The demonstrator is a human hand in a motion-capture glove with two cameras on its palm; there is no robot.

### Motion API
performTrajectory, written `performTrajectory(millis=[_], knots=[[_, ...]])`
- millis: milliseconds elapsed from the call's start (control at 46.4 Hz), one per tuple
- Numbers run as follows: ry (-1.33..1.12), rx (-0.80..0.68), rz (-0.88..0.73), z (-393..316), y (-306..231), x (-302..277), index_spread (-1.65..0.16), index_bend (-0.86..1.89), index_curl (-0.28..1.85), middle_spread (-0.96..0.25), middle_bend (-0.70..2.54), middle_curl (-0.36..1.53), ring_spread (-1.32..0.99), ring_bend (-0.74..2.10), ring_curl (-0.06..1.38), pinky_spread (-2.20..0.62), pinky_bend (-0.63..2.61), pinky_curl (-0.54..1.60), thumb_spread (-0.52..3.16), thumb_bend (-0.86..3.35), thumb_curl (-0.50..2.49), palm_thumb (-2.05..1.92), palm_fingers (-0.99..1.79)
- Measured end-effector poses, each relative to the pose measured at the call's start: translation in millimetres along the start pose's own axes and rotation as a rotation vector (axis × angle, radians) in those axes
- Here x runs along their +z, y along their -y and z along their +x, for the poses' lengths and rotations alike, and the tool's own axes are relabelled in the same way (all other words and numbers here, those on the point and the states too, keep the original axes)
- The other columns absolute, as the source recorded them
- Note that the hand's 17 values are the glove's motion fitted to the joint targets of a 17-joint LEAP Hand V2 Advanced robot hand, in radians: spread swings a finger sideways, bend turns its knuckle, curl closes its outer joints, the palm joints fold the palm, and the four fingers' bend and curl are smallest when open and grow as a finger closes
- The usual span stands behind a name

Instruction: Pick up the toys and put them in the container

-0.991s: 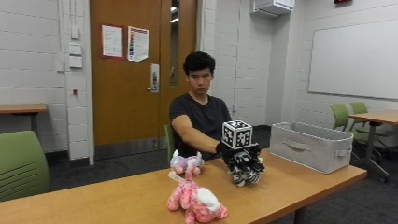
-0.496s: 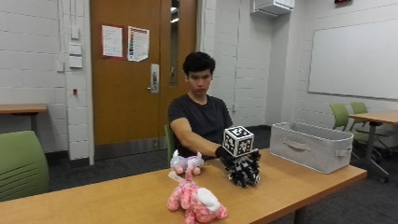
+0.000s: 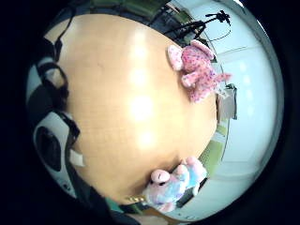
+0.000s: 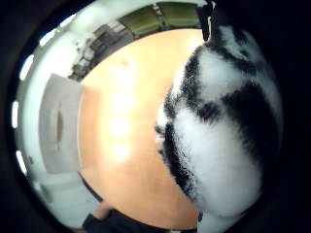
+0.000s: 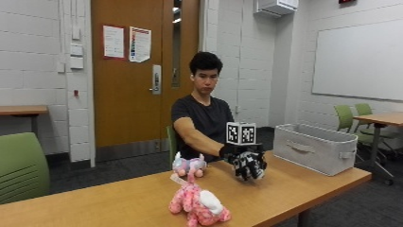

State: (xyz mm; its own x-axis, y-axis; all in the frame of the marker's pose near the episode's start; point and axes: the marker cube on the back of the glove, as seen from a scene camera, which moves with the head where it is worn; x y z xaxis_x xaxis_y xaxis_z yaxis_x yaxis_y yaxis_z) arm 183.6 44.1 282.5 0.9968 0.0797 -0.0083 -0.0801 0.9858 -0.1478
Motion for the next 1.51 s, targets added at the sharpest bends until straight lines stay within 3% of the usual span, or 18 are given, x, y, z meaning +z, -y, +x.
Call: performTrajectory(millis=[216,409,690,862,1034,1207,1293,1358,1422,1509], knots=[[0.095,0.054,0.038,-24,21,-100,-0.37,0.04,0.26,-0.33,0.46,0.35,-0.38,1.25,0.46,-0.43,1.17,0.43,0.97,0.22,0.54,0.66,0.81],[0.149,0.012,0.064,-67,35,-206,-0.38,0.07,0.18,-0.37,0.47,0.38,-0.39,1.25,0.45,-0.44,1.18,0.43,0.9,0.17,0.6,0.66,0.8],[0.16,-0.159,0.212,-234,17,-316,-0.38,0.08,0.1,-0.39,0.44,0.42,-0.39,1.24,0.44,-0.44,1.17,0.41,0.86,0.11,0.66,0.65,0.83],[0.196,-0.419,0.214,-327,-6,-322,-0.38,0.09,0.05,-0.39,0.42,0.44,-0.39,1.24,0.44,-0.44,1.17,0.4,0.87,0.08,0.68,0.65,0.85],[0.161,-0.638,0.206,-314,36,-284,-0.37,0.09,0.02,-0.4,0.4,0.45,-0.39,1.24,0.43,-0.44,1.15,0.4,0.87,0.05,0.71,0.65,0.86],[0.246,-0.369,0.037,-360,36,-268,-0.37,0.08,-0.01,-0.4,0.38,0.47,-0.38,1.23,0.43,-0.44,1.13,0.39,0.88,0.02,0.73,0.66,0.87],[0.212,-0.328,-0.079,-361,39,-256,-0.37,0.05,-0.02,-0.39,0.38,0.48,-0.39,1.24,0.43,-0.45,1.13,0.39,0.91,-0.01,0.72,0.62,0.83],[0.177,-0.334,-0.105,-355,42,-247,-0.36,-0.12,-0.05,-0.32,0.33,0.48,-0.36,1.26,0.43,-0.43,1.25,0.43,1.02,-0.1,0.63,0.42,0.59],[0.177,-0.42,-0.083,-349,41,-245,-0.32,-0.05,0.0,-0.19,0.22,0.47,-0.27,1.08,0.42,-0.35,1.43,0.5,0.99,-0.16,0.55,0.16,0.01],[0.126,-0.483,-0.022,-333,43,-244,-0.3,0.05,0.01,-0.1,0.19,0.44,-0.18,0.9,0.34,-0.23,1.45,0.47,0.99,-0.11,0.49,0.03,-0.16]])
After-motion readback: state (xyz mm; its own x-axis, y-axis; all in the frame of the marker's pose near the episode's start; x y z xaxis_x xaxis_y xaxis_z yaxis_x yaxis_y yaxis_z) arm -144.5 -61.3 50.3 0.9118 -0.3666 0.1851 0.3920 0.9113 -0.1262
